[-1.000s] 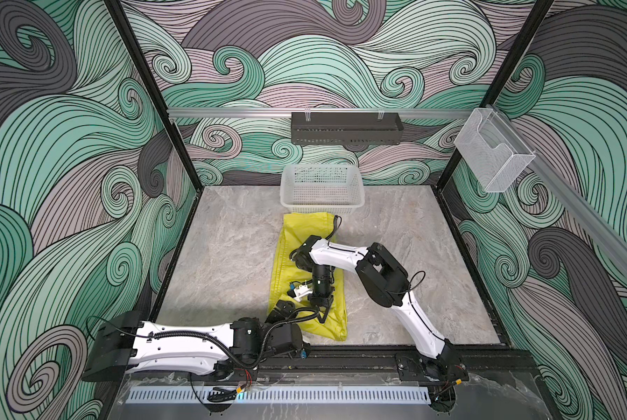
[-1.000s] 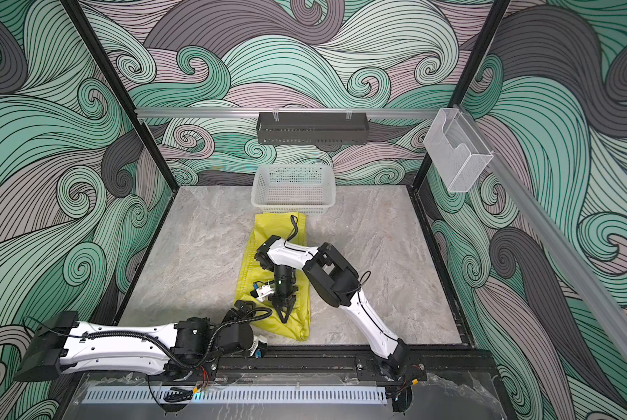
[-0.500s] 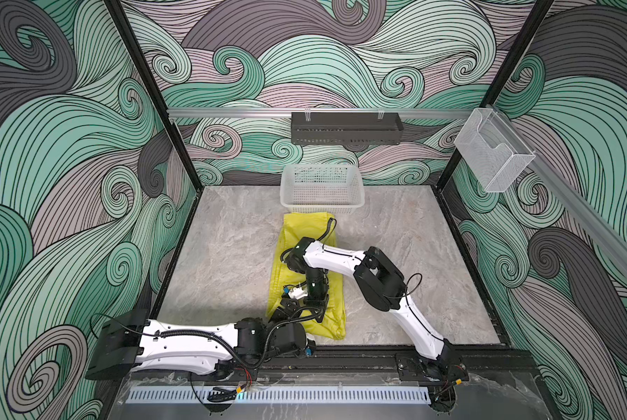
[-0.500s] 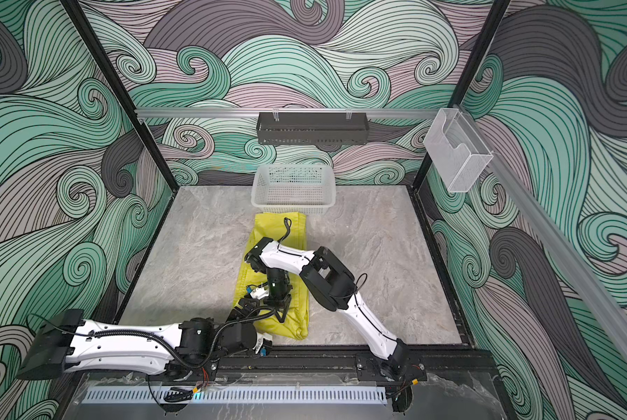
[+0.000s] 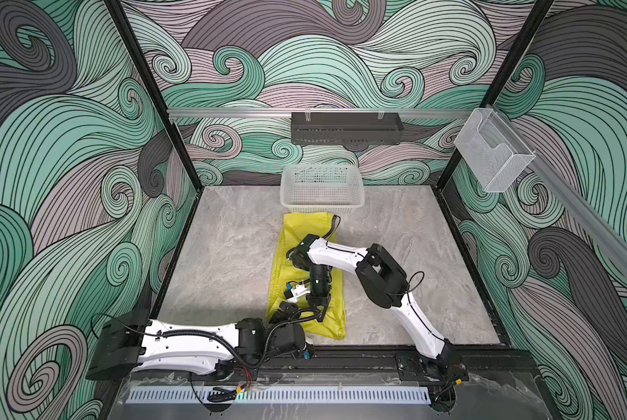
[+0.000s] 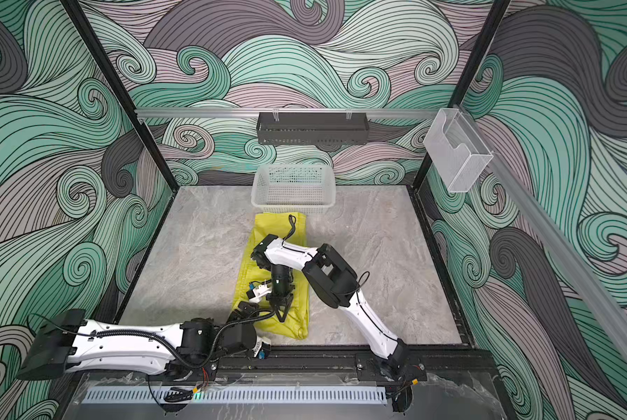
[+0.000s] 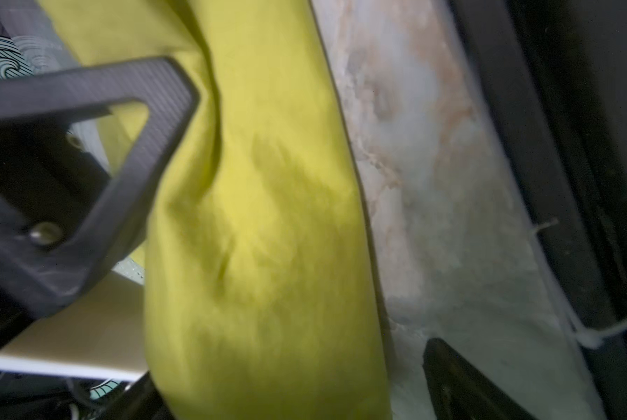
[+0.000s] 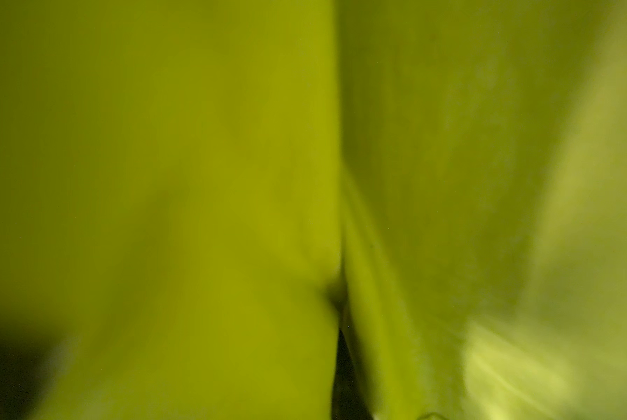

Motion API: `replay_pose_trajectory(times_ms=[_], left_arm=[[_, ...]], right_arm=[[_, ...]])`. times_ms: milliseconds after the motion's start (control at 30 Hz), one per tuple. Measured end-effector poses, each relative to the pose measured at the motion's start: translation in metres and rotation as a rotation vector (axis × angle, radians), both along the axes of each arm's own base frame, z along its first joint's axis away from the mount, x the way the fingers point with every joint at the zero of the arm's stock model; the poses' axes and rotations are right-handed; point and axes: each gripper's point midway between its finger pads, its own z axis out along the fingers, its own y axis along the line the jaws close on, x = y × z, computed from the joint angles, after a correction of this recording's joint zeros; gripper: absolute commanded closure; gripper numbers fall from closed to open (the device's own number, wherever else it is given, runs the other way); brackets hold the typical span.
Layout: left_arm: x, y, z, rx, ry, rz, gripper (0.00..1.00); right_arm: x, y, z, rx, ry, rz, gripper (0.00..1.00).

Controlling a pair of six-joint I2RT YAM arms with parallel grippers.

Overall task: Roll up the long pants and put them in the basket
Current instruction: Roll the long pant at the center of the board.

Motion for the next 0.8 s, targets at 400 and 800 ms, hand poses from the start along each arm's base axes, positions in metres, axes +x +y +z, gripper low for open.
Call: replay_pose_trajectory(times_ms=[400,800], left_arm=[[0.021,-0.004,-0.017,0.054,0.181,0.231,0.08],[0.064,-0.029,-0.024,0.134,-0.041,0.526,0.30]], right_arm=[[0.010,0.002,0.011,0.059,0.018,-0.049,0.97],[0.040,-0.005,-0.002,0.099,-0.048,-0.062,0.97]])
